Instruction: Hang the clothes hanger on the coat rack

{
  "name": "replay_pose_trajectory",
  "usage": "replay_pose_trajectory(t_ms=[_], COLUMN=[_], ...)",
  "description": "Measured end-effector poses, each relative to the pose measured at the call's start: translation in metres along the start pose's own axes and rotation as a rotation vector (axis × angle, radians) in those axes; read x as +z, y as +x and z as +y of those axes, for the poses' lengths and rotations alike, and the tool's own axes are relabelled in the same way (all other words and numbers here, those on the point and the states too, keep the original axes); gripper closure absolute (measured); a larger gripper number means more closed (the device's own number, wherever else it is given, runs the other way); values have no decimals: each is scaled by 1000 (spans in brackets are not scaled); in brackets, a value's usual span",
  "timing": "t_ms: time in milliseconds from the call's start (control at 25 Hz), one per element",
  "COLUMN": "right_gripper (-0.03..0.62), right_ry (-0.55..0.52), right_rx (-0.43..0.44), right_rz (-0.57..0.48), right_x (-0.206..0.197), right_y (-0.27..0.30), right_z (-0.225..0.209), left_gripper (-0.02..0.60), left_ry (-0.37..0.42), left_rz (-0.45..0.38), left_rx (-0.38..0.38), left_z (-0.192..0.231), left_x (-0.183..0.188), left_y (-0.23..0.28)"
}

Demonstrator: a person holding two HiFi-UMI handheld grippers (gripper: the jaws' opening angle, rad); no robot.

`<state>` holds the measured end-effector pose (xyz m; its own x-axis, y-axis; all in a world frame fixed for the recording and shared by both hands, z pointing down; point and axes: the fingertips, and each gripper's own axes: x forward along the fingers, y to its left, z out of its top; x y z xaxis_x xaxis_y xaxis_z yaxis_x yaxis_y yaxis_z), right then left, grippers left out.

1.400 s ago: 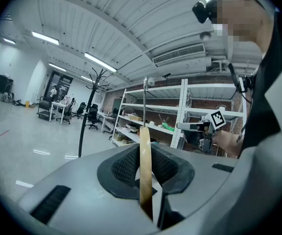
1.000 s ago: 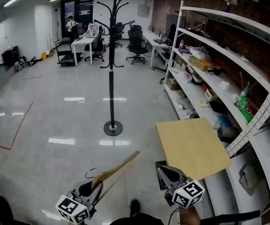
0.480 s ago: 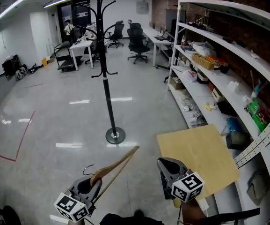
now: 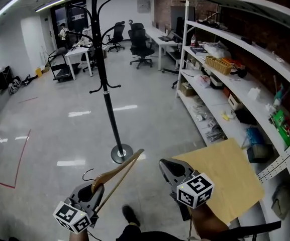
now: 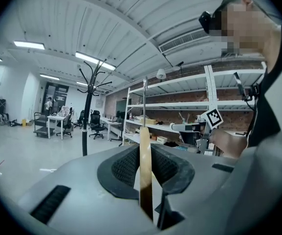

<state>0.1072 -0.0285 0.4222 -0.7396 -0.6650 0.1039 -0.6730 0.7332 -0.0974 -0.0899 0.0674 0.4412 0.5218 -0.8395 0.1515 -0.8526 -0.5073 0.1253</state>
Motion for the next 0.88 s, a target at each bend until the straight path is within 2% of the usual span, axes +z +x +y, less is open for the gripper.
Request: replay_pose_trajectory(t_ms=[320,520,760,880], right_gripper=[586,586,586,586], right_ry=[-63,-71,-77,-67], right_rx=[-39,-45,-49,-45], right_rz=[-27,-41,-18,-27], right_x=[60,82,92,97], right_y=[126,192,240,269], right_z=[-34,-47,-75,-109], left_gripper=[529,529,529,529], left_ry=[54,89,93,102], left_rz=[-59,-62,-61,-60], left_rx=[-97,-143,-176,-209], left_z=[115,177,217,235], left_x=[62,89,116,138], left_y=[69,95,132,170])
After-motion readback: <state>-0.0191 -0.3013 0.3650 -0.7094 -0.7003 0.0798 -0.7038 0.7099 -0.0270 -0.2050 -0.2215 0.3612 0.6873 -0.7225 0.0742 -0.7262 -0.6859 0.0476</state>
